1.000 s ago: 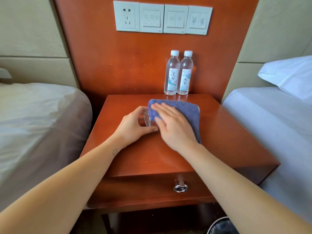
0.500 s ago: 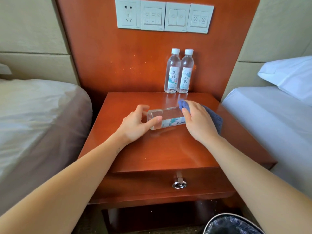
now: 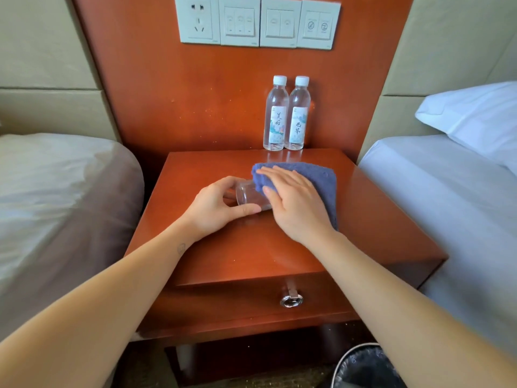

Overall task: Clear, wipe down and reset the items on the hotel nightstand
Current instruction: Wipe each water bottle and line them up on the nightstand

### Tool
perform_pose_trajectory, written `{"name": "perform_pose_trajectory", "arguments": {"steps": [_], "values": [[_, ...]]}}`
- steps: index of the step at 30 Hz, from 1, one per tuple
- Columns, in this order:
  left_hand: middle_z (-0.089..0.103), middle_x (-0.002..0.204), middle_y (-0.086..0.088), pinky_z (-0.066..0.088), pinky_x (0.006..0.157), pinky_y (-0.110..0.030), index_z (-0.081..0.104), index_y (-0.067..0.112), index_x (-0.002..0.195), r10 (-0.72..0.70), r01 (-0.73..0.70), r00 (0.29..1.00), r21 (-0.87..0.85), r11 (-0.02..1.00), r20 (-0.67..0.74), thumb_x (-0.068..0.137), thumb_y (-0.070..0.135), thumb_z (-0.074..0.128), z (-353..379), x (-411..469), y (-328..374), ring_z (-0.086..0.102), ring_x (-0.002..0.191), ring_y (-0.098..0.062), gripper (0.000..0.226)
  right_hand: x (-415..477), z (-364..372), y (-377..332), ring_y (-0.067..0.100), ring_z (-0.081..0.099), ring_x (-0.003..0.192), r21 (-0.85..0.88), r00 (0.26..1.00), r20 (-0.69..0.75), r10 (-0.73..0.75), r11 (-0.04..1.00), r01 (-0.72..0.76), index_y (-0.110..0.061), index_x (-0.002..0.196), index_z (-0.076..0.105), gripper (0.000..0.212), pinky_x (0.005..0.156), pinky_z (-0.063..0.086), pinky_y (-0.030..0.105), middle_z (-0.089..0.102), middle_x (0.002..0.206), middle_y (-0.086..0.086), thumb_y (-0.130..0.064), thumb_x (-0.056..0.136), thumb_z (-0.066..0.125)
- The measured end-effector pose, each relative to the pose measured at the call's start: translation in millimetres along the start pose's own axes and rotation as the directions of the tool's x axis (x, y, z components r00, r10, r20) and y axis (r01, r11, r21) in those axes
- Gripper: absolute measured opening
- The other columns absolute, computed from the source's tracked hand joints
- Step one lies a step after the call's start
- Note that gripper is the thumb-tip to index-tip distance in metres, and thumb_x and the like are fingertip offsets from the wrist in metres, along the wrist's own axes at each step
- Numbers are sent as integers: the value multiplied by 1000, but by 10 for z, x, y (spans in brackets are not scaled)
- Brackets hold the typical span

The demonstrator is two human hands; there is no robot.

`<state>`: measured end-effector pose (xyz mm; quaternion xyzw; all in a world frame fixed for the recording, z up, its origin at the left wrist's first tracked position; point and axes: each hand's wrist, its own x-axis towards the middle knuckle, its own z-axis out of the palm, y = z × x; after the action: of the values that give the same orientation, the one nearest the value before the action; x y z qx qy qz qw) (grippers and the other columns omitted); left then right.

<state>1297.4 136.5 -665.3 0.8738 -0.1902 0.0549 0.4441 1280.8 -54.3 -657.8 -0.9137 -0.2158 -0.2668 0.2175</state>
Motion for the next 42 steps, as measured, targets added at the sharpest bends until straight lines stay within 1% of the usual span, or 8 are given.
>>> {"name": "perform_pose_trajectory", "arguments": {"steps": [6,12,19,23,28,36,39,42], "values": [[58,120,17,53,92,-38,53,34,121,75,-76,997,74,994,17,66,68,72,4,28,-12,63,101,-5,67,-42,-241,578,31,61,101,-1,898,-56,436,899,-437,-17,96,59,34,82,40,35,65,96,5,-29,98,28],[58,110,7,39,78,-3,51,29,113,145,-142,989,96,985,-19,74,18,83,34,50,-16,59,90,1,51,-48,81,-206,27,62,110,-59,990,-132,59,996,-67,-5,116,67,42,99,36,31,69,115,10,-24,90,40],[65,104,10,46,84,-20,55,21,116,-25,25,1000,91,996,-5,77,48,74,32,39,12,61,95,-5,51,-64,51,-151,13,41,137,52,1000,23,-6,999,5,-16,139,52,44,113,22,23,53,142,-3,-25,98,42],[66,102,14,50,87,-27,56,25,109,-6,6,1000,80,997,0,65,65,68,12,8,47,62,95,-2,61,-10,-58,68,20,53,125,26,996,-33,82,996,-81,-15,122,64,38,107,29,23,64,127,3,-28,99,36],[60,113,21,51,94,-45,46,41,108,46,-48,999,139,989,24,63,76,68,37,36,30,60,102,-3,61,-39,-267,384,33,58,108,-63,879,-79,469,878,-474,-7,109,61,32,88,39,37,66,111,12,-25,102,36],[61,96,16,52,87,-43,44,31,92,57,-55,997,35,998,-49,61,52,71,28,27,-45,62,89,-4,46,73,67,-363,24,60,110,-23,998,-59,-5,1000,4,-8,116,66,36,99,36,31,68,115,6,-23,92,42],[61,107,19,52,91,-43,44,38,100,44,-44,999,69,997,-9,62,58,80,31,52,-70,62,98,-2,56,17,-153,130,24,64,101,21,974,-89,206,979,-205,-11,106,67,30,90,45,37,71,103,3,-24,98,41],[59,110,22,49,95,-45,43,39,105,35,-36,999,99,994,11,65,64,75,37,68,-57,59,104,-2,58,17,-174,309,20,62,110,42,913,-33,406,914,-404,-15,110,62,56,94,48,42,69,114,-2,-50,92,22]]}}
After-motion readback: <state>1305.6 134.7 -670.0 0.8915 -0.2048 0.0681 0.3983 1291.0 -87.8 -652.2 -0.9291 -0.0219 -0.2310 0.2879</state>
